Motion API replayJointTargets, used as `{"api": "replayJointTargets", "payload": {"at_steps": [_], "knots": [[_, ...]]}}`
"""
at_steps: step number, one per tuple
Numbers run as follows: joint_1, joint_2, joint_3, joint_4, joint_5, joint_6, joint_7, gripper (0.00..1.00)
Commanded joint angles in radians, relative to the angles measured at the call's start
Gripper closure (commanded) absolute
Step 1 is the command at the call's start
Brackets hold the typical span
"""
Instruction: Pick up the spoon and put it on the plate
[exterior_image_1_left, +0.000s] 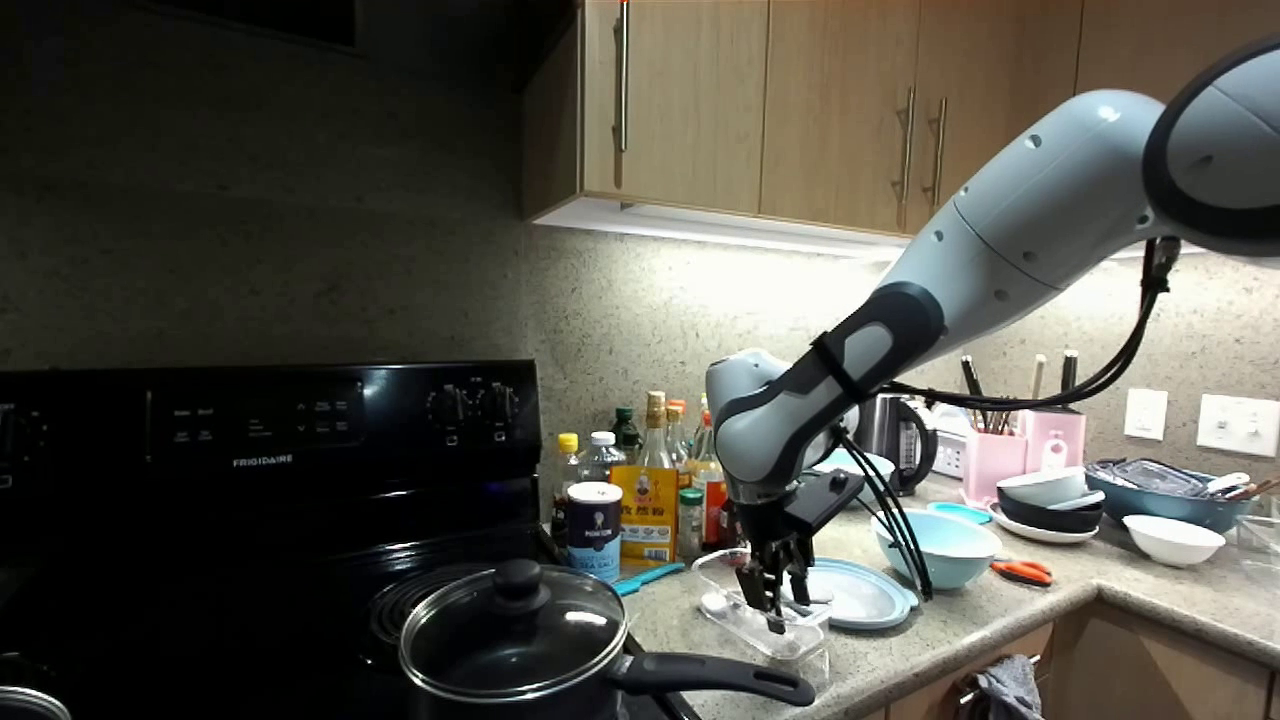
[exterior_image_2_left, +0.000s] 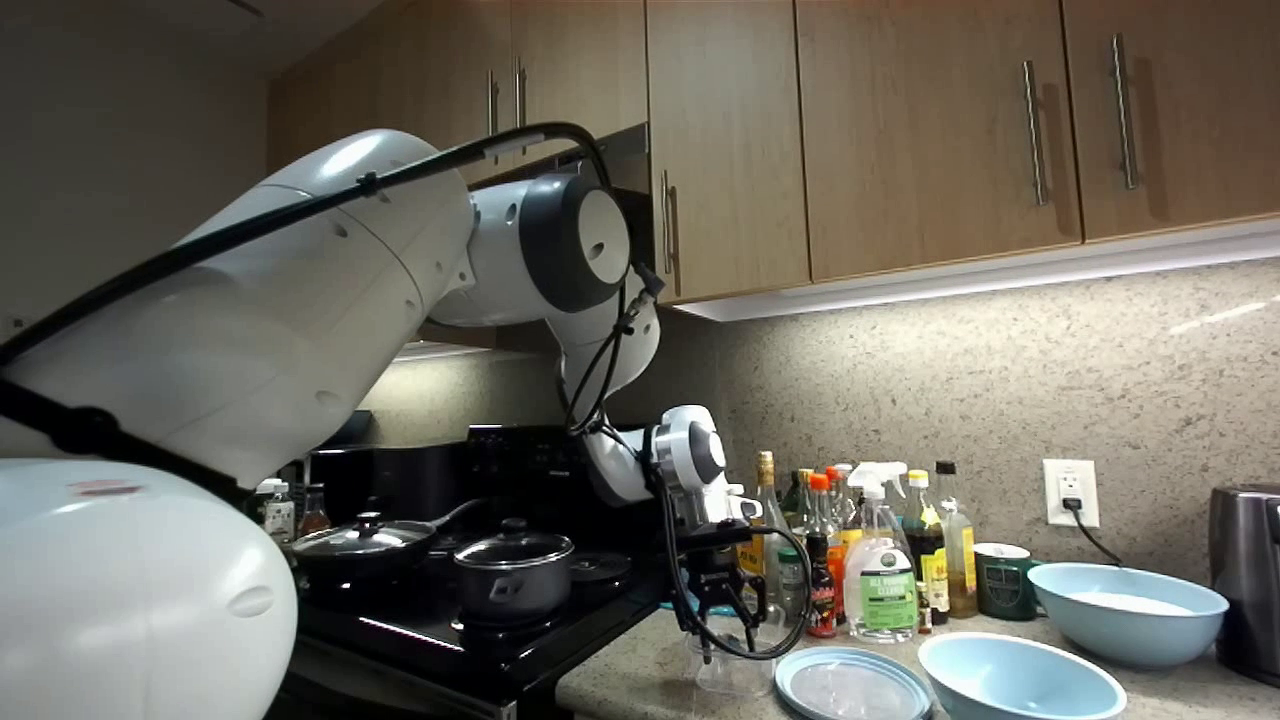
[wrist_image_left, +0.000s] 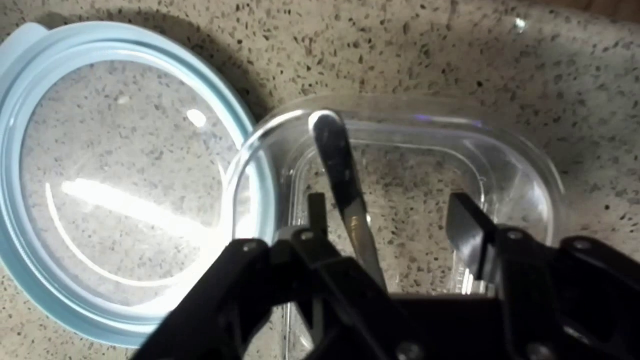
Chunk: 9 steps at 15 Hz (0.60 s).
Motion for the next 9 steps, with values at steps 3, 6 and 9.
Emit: {"api": "replayJointTargets", "payload": {"at_steps": [3,6,9], "knots": [[0.005,0.026,-0.001,0.043,0.016,-0.036,-0.039,0.78],[0.002,0.024,0.007,0.046,0.025,-0.043,-0.048,0.95],[0.013,0.002,0.010,0.029,0.020,-0.054,-0.033,0.94]]}}
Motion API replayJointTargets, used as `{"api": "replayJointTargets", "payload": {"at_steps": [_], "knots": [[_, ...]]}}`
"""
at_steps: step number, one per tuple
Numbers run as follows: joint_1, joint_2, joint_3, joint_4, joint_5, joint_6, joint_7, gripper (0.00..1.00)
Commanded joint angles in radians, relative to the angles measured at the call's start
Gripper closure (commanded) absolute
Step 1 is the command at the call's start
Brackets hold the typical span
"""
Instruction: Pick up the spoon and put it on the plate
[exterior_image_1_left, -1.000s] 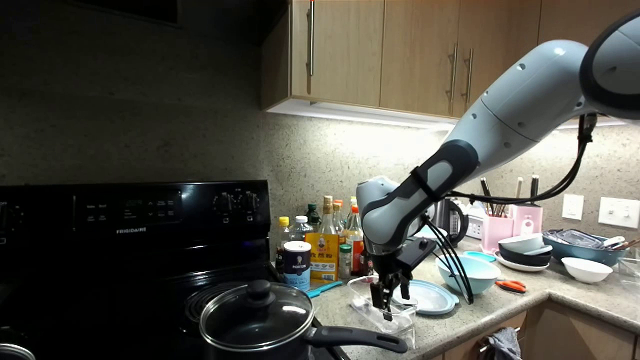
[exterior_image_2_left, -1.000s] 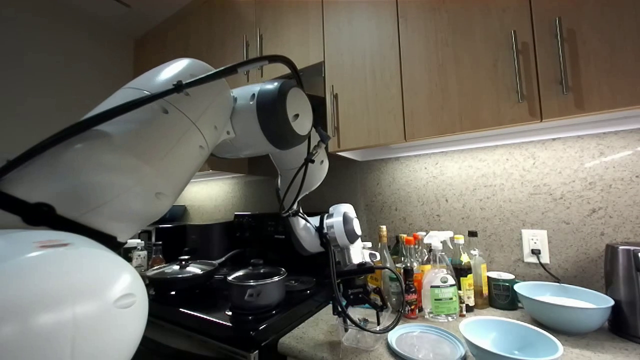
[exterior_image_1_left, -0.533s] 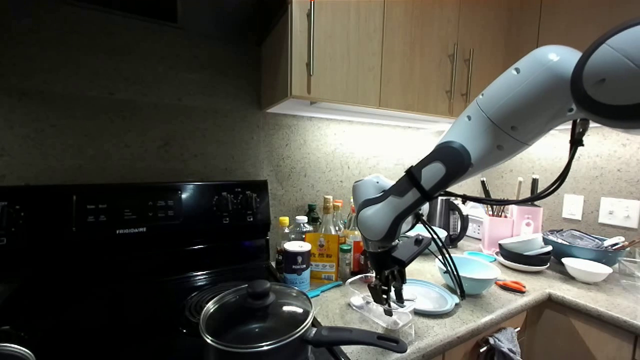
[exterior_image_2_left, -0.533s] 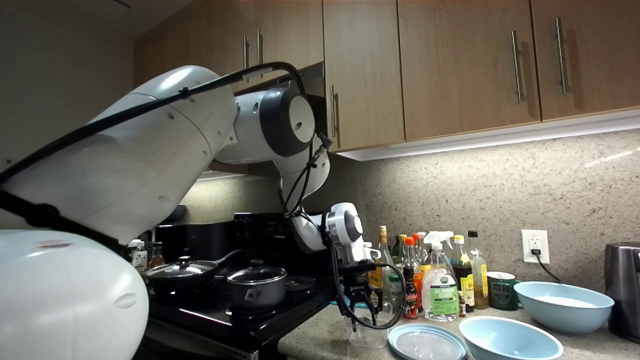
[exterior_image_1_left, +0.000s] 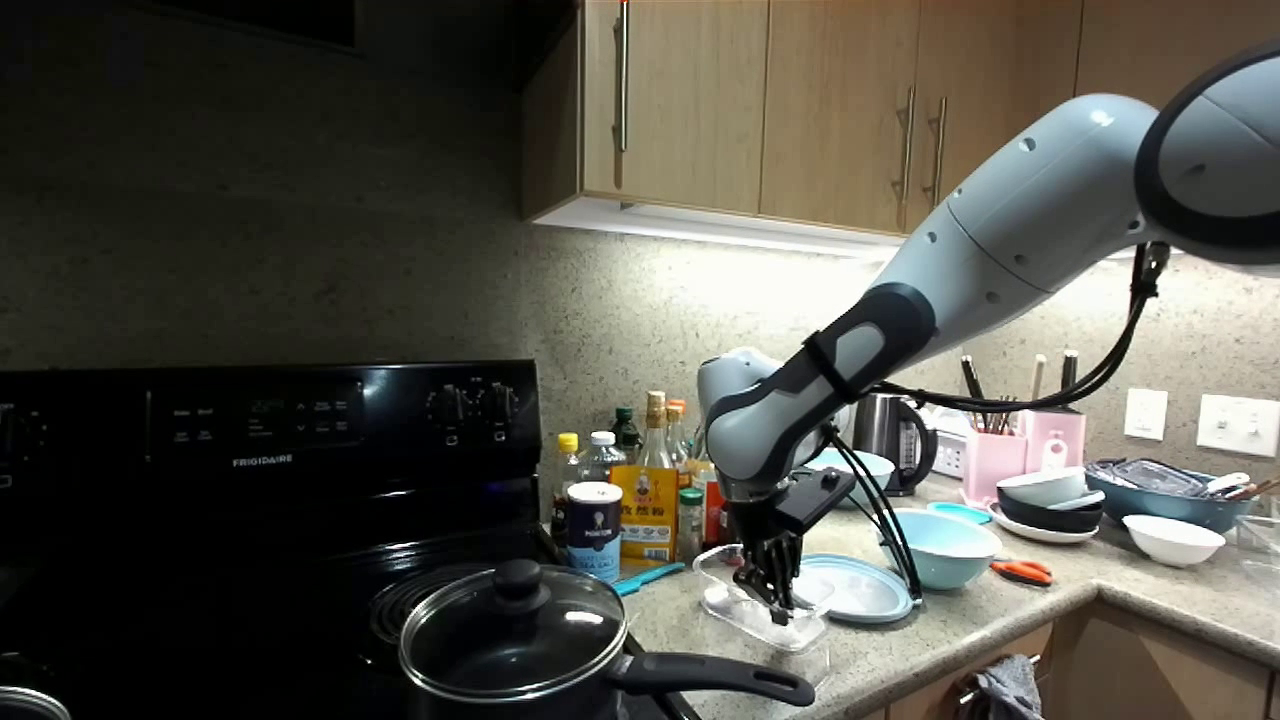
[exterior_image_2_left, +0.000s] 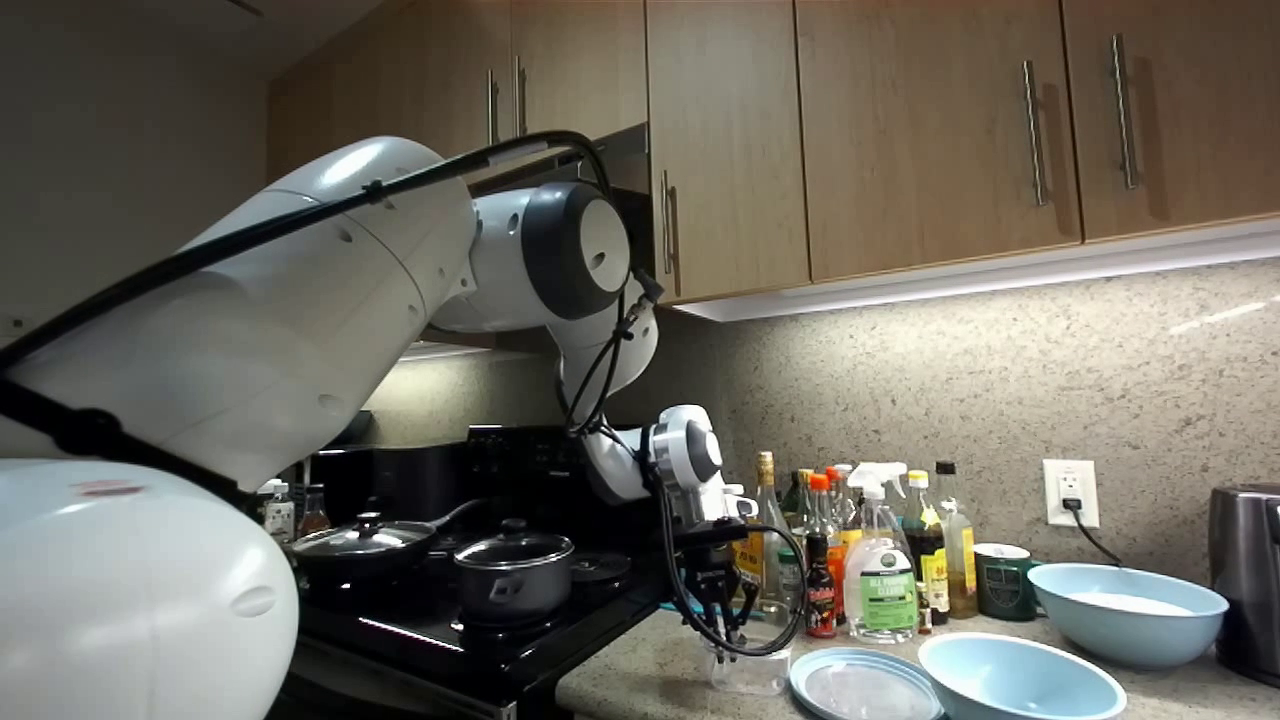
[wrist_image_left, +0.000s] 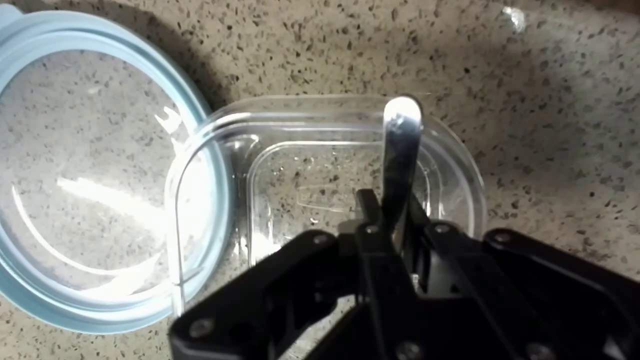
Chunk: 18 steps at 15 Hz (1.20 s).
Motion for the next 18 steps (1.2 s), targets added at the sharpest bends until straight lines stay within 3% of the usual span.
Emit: {"api": "replayJointTargets", "payload": {"at_steps": [1,10,16,17,18], "knots": [[0.016,-0.031,-0.002,-0.016,0.016,-0.036,-0.015,0.94],[0.084,-0.318,-0.021,-0.236,-0.029,-0.084,0.120,0.93],[0.015,-0.499,-0.087,-0.422,-0.009,-0.126,0.306,0.93],[0.025,-0.414,-0.064,-0.322,-0.011,-0.128,0.259,0.93],[0.012,-0.429,-0.070,-0.340,-0.011,-0.128,0.260,0.88]]}}
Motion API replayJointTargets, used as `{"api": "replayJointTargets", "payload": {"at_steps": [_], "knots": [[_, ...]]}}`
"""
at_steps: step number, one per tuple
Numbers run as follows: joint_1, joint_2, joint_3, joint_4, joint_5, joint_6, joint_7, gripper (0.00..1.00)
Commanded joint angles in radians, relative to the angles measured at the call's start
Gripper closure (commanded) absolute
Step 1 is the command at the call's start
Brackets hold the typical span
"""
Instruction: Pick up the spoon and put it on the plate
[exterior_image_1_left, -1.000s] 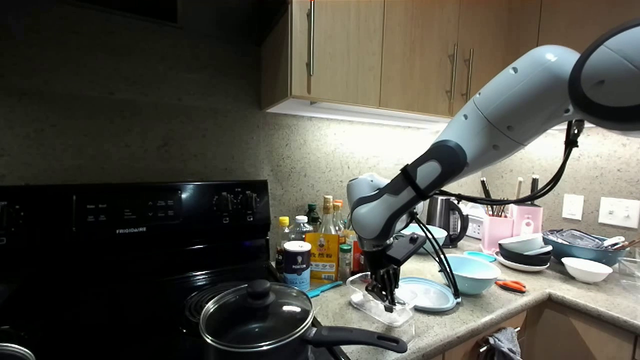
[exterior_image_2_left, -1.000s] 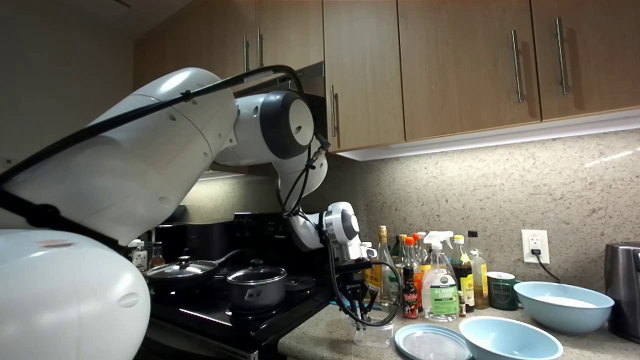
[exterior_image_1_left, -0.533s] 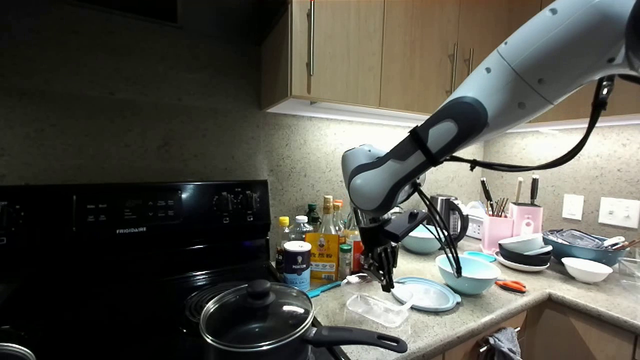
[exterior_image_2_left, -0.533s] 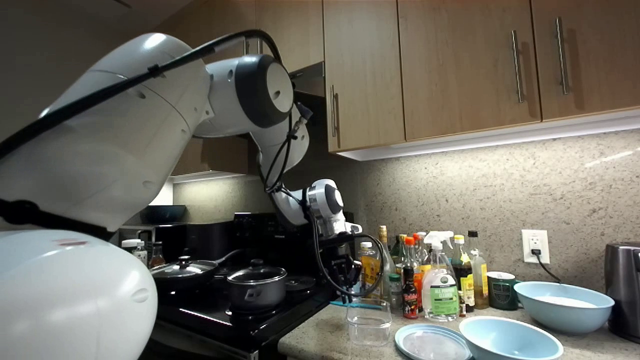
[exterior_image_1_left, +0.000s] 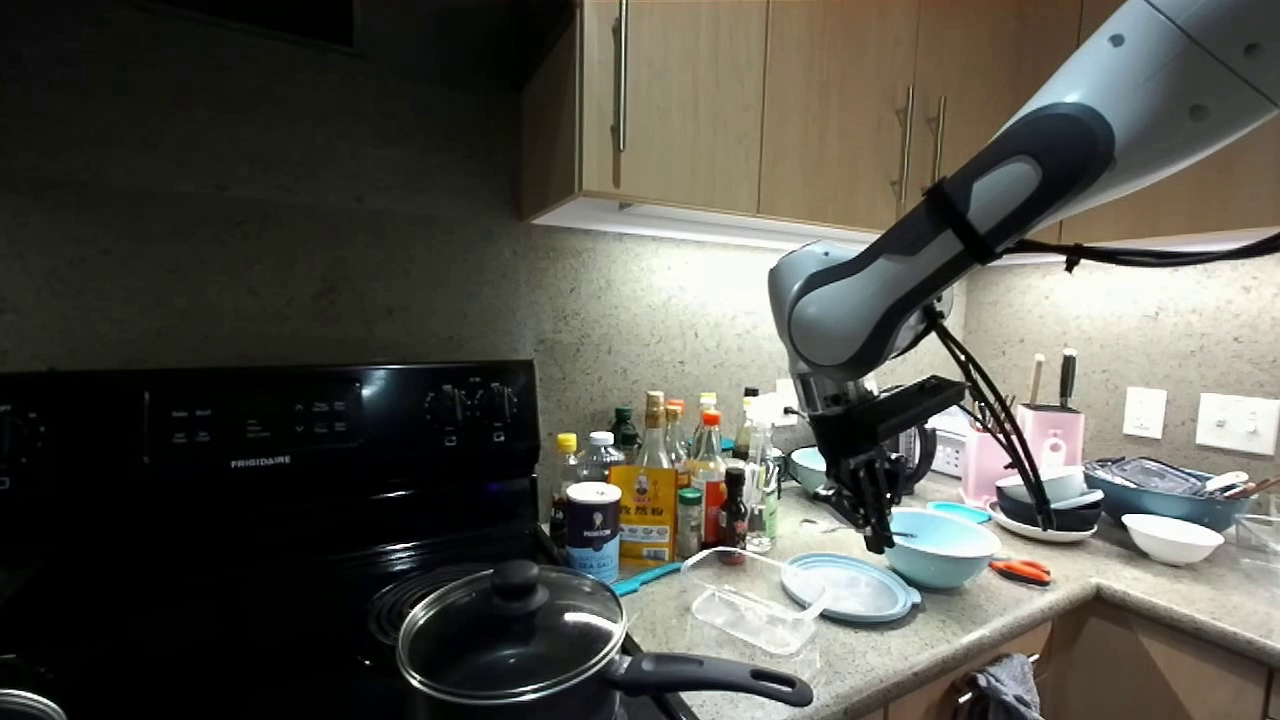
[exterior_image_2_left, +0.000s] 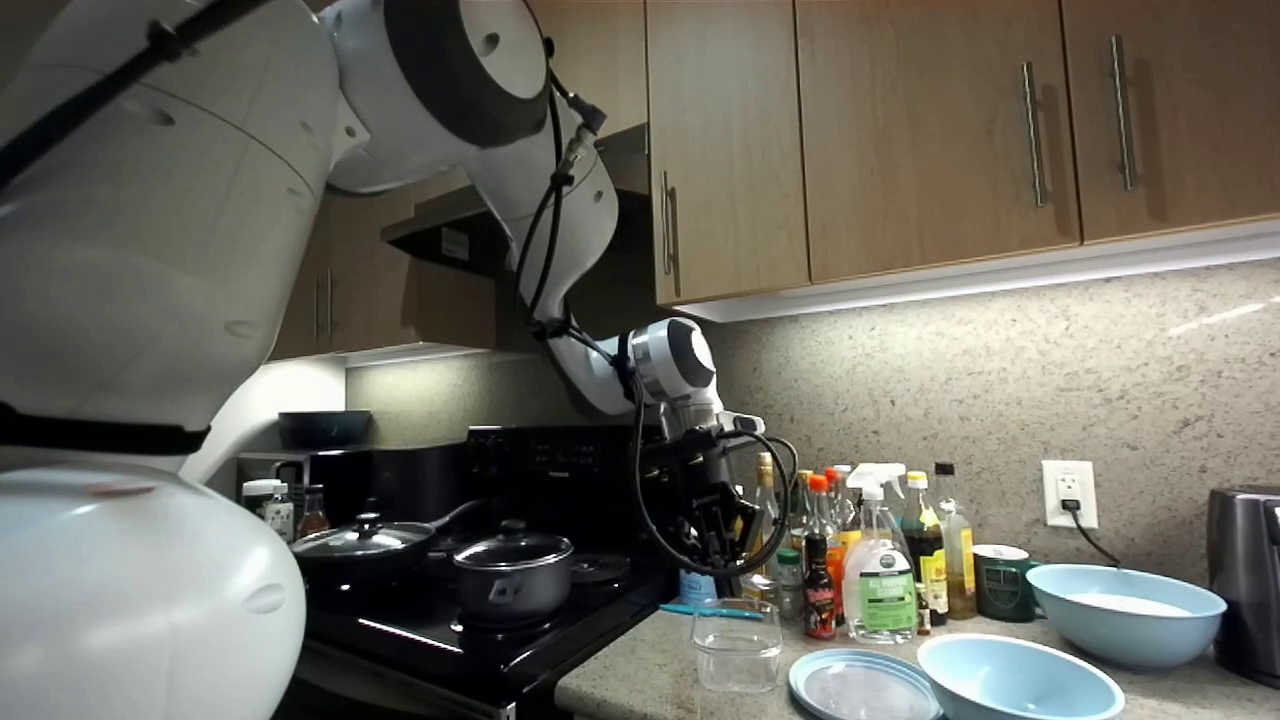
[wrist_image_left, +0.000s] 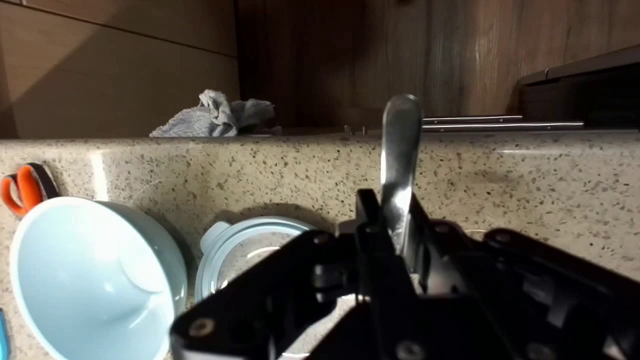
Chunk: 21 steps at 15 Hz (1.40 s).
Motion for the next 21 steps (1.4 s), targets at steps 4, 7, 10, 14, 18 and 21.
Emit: {"api": "replayJointTargets", "payload": {"at_steps": [4,7,10,14,18,21], "knots": [[-0.009,0.016,0.028,0.017,-0.003,-0.003,0.002,0.88],[-0.017,0.052,0.020,0.053,-0.012,-0.029,-0.013,0.93],[-0.044,0.096,-0.001,0.095,0.009,-0.072,-0.010,0.94],[-0.078,0.174,-0.019,0.158,0.024,-0.099,-0.021,0.93],[-0.100,0.271,-0.023,0.247,0.031,-0.095,-0.038,0.93],[-0.097,0.331,-0.022,0.317,0.026,-0.102,-0.049,0.93]]}}
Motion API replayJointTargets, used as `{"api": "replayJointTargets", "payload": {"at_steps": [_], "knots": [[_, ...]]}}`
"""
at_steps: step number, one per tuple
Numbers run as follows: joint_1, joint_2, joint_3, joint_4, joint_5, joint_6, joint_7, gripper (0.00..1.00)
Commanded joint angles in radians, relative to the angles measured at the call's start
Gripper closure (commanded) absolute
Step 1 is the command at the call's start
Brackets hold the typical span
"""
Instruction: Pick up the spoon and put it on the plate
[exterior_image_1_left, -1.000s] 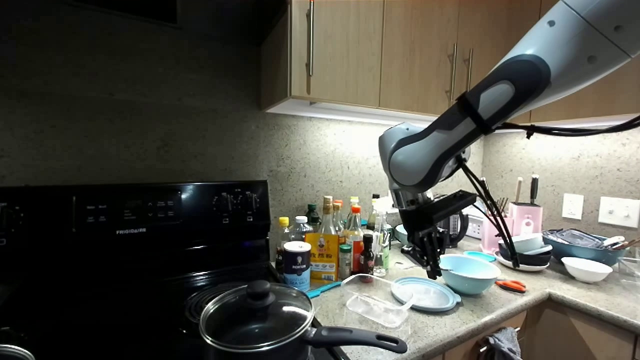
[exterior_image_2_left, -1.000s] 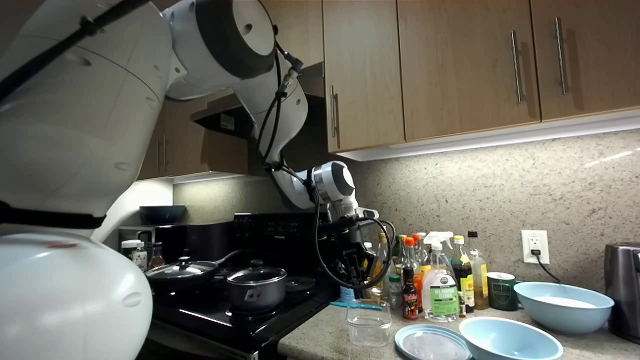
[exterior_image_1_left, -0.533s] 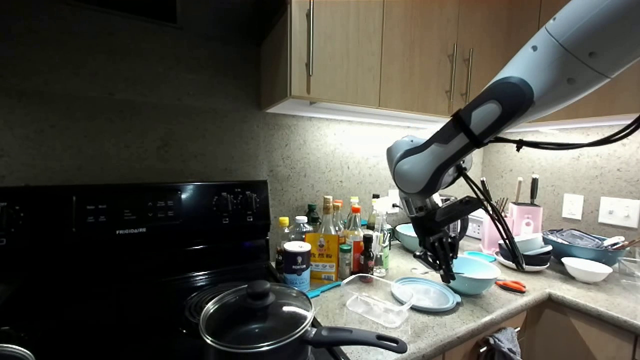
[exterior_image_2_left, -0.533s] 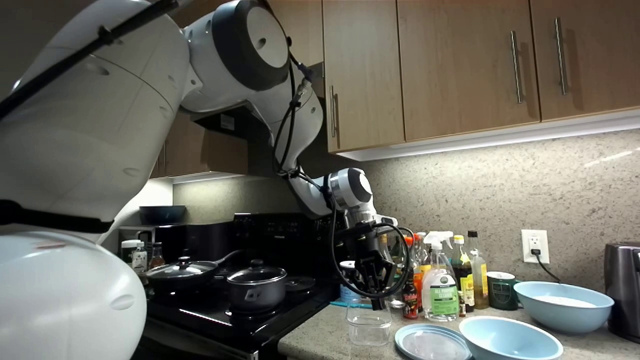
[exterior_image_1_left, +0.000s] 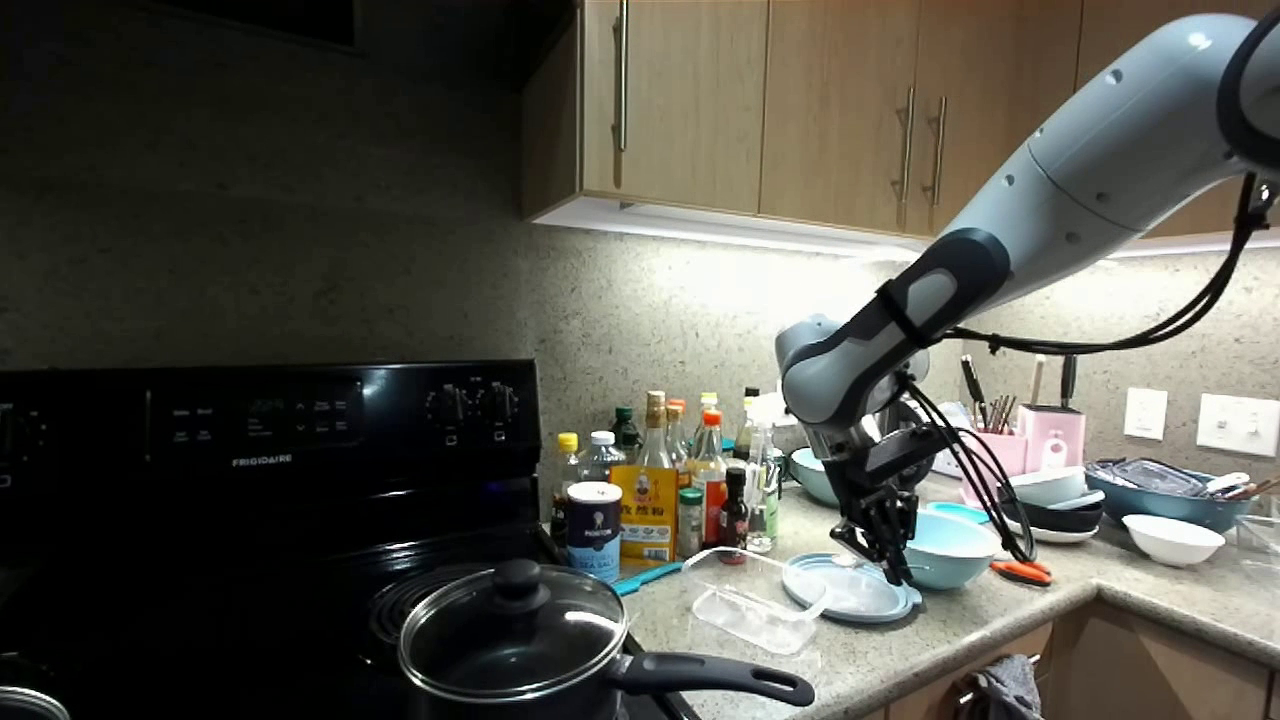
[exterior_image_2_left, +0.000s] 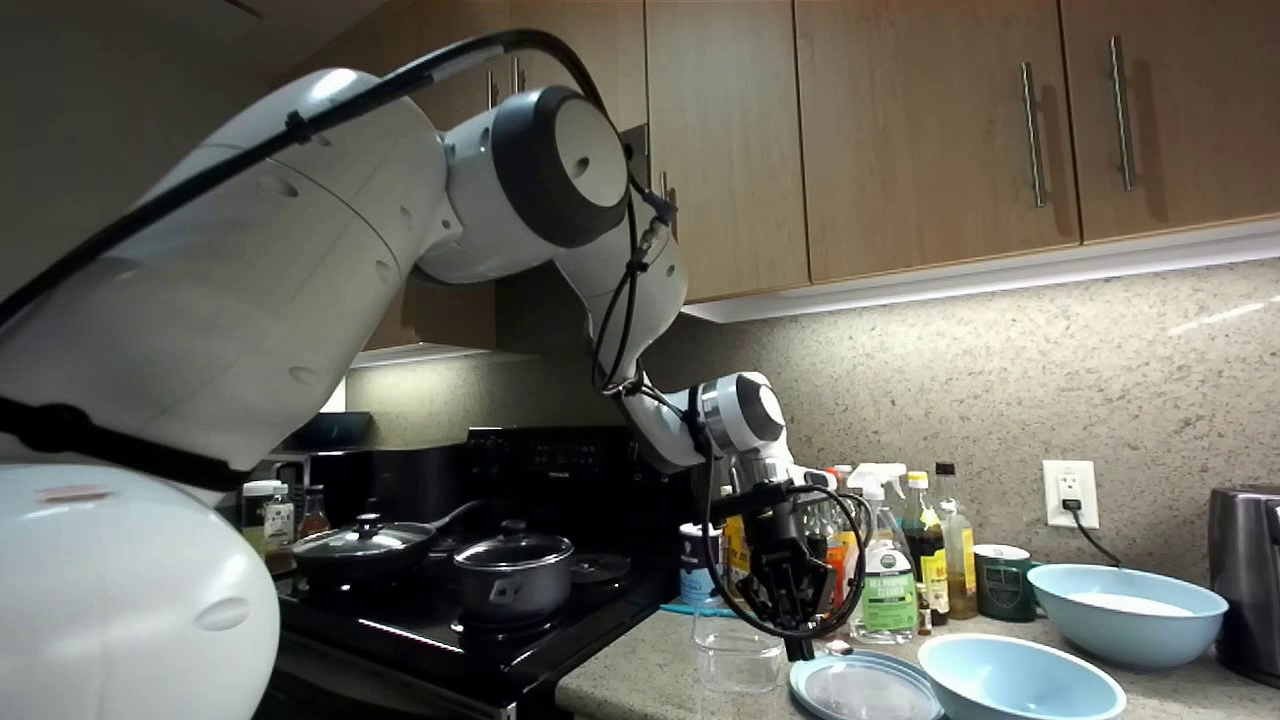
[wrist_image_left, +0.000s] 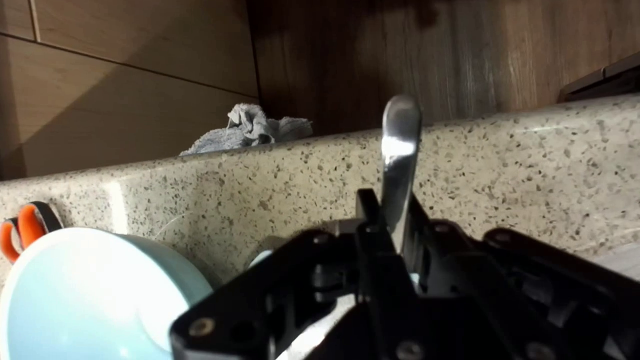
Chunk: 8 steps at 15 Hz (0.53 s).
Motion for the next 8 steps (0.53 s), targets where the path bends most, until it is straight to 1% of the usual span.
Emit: {"api": "replayJointTargets", "payload": {"at_steps": [1,3,8], "knots": [[0.000,0.072,0.002,0.102,0.017,-0.040,-0.043,0.93],[0.002,0.099,0.002,0.136,0.014,-0.044,-0.051,0.94],[-0.011,0.174,0.002,0.219,0.018,-0.011,-0.091,0.93]]}}
